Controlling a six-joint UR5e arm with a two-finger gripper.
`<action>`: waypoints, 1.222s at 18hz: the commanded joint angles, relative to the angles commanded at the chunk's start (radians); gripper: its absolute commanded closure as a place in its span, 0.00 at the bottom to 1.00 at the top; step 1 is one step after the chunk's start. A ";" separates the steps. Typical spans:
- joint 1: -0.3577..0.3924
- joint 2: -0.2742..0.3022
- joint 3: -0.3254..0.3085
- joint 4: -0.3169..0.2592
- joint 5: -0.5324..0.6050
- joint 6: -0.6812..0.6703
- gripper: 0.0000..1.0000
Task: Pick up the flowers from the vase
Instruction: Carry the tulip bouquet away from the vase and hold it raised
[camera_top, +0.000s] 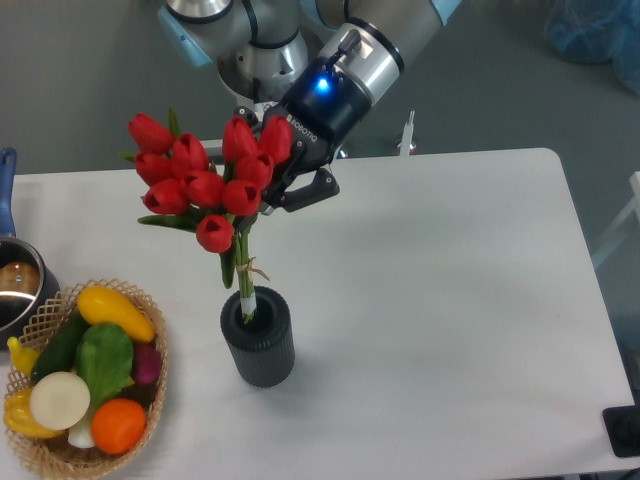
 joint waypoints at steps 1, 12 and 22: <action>0.009 0.000 0.006 -0.002 0.000 0.000 0.71; 0.274 -0.011 0.012 0.003 0.012 0.050 0.70; 0.459 -0.038 -0.012 -0.002 0.096 0.238 0.71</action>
